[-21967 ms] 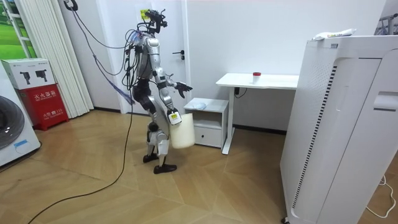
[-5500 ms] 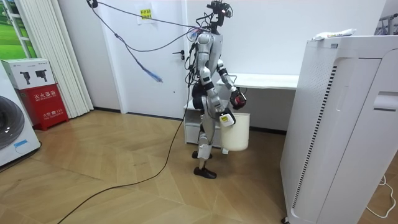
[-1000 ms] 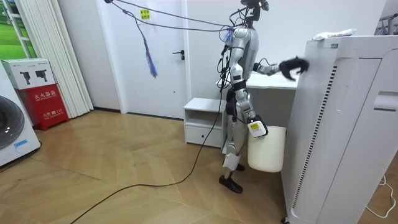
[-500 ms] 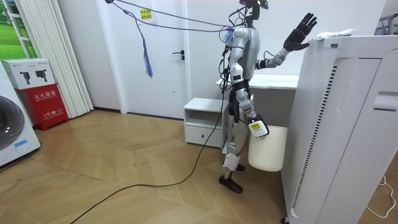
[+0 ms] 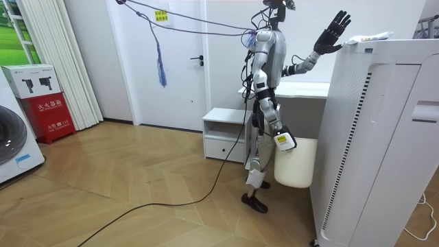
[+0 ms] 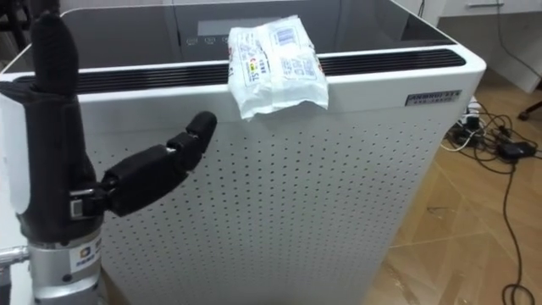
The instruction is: Pick garbage
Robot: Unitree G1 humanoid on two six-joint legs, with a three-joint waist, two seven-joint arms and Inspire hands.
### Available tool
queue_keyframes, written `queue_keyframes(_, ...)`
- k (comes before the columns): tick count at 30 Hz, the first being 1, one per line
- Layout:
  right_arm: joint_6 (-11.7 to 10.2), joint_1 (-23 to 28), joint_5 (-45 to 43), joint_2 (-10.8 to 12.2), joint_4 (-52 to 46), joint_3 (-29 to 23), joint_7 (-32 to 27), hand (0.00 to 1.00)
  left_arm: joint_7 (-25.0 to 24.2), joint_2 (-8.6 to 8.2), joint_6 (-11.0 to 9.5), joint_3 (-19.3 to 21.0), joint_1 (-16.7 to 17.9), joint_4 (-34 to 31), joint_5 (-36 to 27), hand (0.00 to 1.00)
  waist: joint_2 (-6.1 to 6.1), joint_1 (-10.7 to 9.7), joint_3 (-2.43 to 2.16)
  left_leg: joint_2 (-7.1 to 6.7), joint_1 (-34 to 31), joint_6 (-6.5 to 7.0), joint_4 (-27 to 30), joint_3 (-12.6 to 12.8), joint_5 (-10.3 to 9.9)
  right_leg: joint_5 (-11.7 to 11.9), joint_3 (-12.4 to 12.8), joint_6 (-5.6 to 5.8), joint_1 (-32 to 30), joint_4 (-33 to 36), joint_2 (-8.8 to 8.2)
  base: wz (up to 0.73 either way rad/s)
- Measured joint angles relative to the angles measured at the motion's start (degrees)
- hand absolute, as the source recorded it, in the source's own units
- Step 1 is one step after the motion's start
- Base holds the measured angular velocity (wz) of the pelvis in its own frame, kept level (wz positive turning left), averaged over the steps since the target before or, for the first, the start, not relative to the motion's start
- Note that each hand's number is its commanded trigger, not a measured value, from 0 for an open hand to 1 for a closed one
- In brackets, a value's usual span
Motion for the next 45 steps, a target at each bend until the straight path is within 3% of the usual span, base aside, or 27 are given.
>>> queue_keyframes(12,0.0,-0.1,-0.3,0.1,0.0,0.0,1.5,1.00,-3.9,0.04,1.2,-3.1,0.0,0.0,1.7,0.00,0.50,-1.4,0.16,0.43,0.6,-0.11,-1.2,1.0,-0.1,0.0,0.1,-0.01,0.7,-1.0,0.49,-0.01)
queue_keyframes(17,0.0,0.0,-0.3,0.1,0.0,0.0,1.6,1.00,-4.5,1.38,1.6,-3.7,0.0,0.1,1.7,0.00,0.63,-1.4,0.11,0.49,1.2,-0.10,-1.8,1.2,-0.1,0.0,0.4,0.00,0.7,-1.0,0.55,-0.02)
queue_keyframes(23,0.0,0.0,-0.3,0.1,0.0,0.0,1.6,1.00,-5.0,1.52,2.6,-3.7,0.0,0.1,1.7,0.00,0.89,-1.4,0.12,0.48,1.2,-0.10,-1.8,1.2,-0.1,0.0,0.4,0.00,0.8,-1.0,0.54,0.00)
queue_keyframes(29,0.1,0.0,-0.3,0.1,0.0,0.0,1.6,1.00,-5.0,1.66,2.6,-4.1,0.0,0.1,3.0,0.00,1.44,-1.4,0.14,0.46,1.1,-0.11,-1.7,1.1,-0.1,0.0,0.4,0.01,0.7,-0.9,0.53,0.00)
queue_keyframes(39,0.6,0.0,-0.3,-0.1,0.0,-0.1,1.4,1.00,-4.9,3.28,2.7,-4.1,0.0,0.1,4.3,0.00,1.36,-1.4,0.14,0.42,1.1,-0.10,-1.6,1.1,-0.1,0.0,0.4,0.02,0.7,-0.9,0.44,0.00)
queue_keyframes(45,0.6,0.0,-0.3,-0.1,0.0,0.0,1.4,1.00,-5.0,3.27,2.7,-4.1,0.0,0.1,4.3,0.00,1.11,-1.6,0.05,0.37,1.2,-0.10,-1.5,1.2,-0.1,0.0,0.4,0.03,0.7,-0.9,0.36,0.00)
